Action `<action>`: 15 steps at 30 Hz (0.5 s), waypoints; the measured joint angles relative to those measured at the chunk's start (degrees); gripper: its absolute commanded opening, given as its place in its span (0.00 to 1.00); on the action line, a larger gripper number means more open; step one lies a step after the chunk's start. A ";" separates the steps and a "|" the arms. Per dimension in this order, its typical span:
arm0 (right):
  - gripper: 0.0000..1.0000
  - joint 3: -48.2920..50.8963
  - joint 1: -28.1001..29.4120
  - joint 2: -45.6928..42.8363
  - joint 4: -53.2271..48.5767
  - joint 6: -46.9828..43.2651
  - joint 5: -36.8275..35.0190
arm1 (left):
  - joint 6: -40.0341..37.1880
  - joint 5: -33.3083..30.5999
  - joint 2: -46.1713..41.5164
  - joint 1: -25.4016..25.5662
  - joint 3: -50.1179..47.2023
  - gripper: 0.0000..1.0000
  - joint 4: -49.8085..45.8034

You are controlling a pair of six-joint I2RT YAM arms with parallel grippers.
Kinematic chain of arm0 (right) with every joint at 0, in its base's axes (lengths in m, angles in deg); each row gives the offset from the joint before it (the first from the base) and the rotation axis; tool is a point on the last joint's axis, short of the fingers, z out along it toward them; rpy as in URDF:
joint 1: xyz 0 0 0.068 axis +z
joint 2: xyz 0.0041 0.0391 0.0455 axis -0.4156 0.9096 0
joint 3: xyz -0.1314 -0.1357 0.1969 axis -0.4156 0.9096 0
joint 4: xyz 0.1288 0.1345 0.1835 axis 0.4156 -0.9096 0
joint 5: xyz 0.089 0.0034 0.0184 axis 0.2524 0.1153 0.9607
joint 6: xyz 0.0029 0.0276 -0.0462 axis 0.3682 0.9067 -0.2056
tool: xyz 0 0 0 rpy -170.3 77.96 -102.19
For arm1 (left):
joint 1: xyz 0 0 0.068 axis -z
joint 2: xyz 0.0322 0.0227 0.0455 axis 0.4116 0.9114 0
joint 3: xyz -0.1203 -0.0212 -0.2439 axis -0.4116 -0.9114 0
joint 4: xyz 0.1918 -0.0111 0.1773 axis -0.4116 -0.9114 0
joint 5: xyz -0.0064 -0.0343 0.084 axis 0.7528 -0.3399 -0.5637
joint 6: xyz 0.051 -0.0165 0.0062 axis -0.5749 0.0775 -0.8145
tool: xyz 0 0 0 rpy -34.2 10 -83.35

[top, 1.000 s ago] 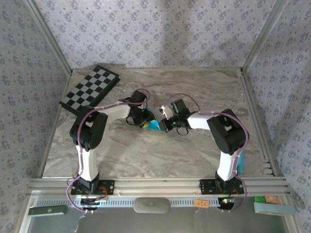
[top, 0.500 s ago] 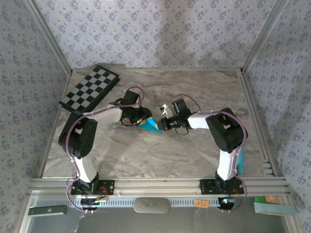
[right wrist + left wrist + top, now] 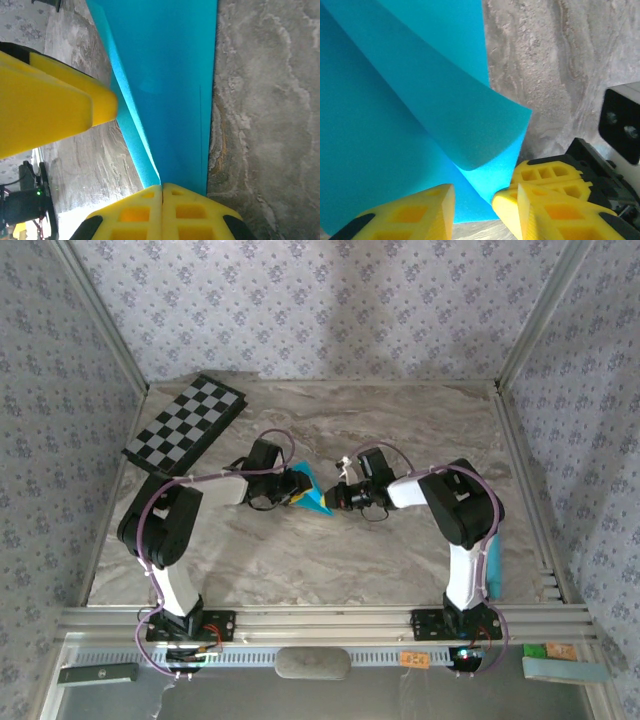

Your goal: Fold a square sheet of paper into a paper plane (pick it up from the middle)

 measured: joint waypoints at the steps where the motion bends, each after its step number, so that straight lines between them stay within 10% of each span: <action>1: 0.00 0.00 -0.11 0.11 0.11 0.61 0.17 | 0.07 0.31 0.00 0.00 -0.04 0.35 0.66; 15: 0.00 0.00 -1.20 0.92 1.27 7.39 1.29 | 1.03 4.96 2.47 0.07 -0.04 0.28 7.98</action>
